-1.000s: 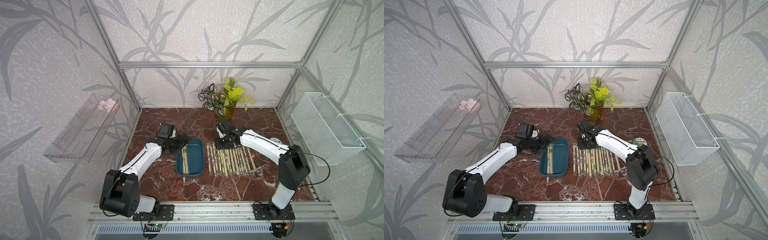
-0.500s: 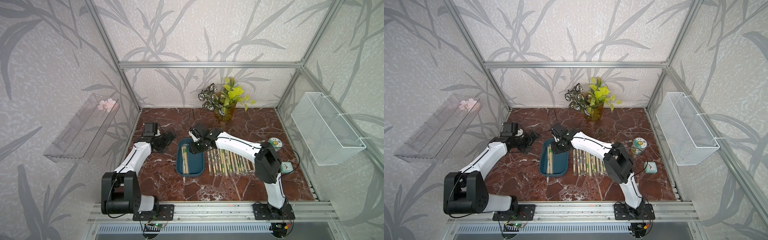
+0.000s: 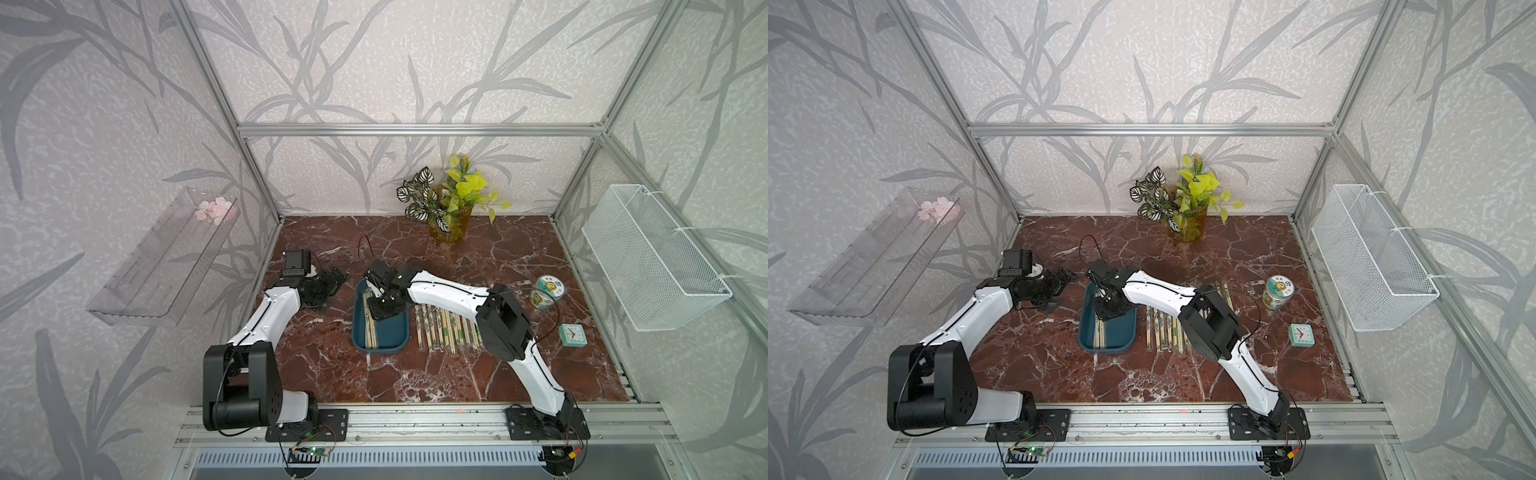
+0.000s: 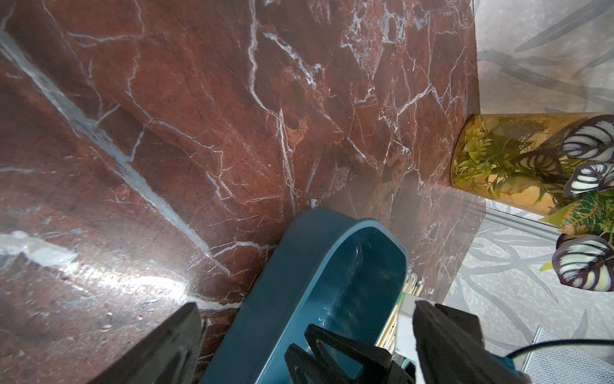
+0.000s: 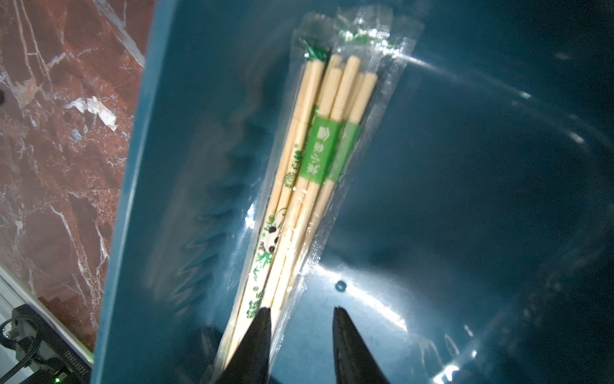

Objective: Take the paired disposable chopsticks out of the storage box
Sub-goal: Pick up the paired disposable chopsticks from the storage box.

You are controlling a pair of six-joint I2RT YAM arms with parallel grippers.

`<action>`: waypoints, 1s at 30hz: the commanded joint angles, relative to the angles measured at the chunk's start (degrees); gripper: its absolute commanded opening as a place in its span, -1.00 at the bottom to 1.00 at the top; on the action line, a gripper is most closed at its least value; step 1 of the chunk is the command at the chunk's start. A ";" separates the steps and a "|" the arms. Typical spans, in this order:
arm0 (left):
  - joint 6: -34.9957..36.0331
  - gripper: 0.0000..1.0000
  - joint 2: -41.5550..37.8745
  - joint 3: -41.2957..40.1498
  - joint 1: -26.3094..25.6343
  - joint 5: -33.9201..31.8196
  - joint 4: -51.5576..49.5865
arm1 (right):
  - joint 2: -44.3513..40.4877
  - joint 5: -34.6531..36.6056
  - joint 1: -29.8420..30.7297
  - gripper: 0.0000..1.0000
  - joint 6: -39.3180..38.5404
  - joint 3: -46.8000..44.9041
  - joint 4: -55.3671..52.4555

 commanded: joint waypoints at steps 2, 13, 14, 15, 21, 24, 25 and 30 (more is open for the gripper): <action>0.55 0.99 -1.38 -0.71 0.30 0.19 0.26 | 2.37 -0.81 0.98 -0.33 -0.67 2.96 -2.45; 0.78 0.99 -1.66 -1.12 0.45 0.42 0.52 | 6.16 -0.02 1.75 -0.34 -1.02 7.60 -5.88; 0.81 0.99 -1.58 -1.10 0.45 0.38 0.52 | 6.34 0.02 1.73 -0.34 -0.98 7.68 -6.03; 0.81 0.99 -1.59 -1.11 0.50 0.45 0.59 | 6.57 0.09 1.77 -0.34 -0.91 7.81 -6.24; 0.97 0.99 -1.44 -1.26 0.52 0.89 0.84 | 7.85 0.92 1.73 -0.36 -0.77 8.73 -7.22; 1.06 0.99 -1.47 -1.16 0.53 0.97 0.88 | 8.63 0.90 1.76 -0.37 -0.60 9.49 -7.75; 1.08 0.99 -1.45 -1.20 0.48 1.06 0.95 | 8.99 0.99 1.77 -0.37 -0.64 9.78 -7.97; 1.16 0.99 -1.41 -1.19 0.56 1.23 0.99 | 9.95 1.52 1.77 -0.45 -0.29 10.50 -8.69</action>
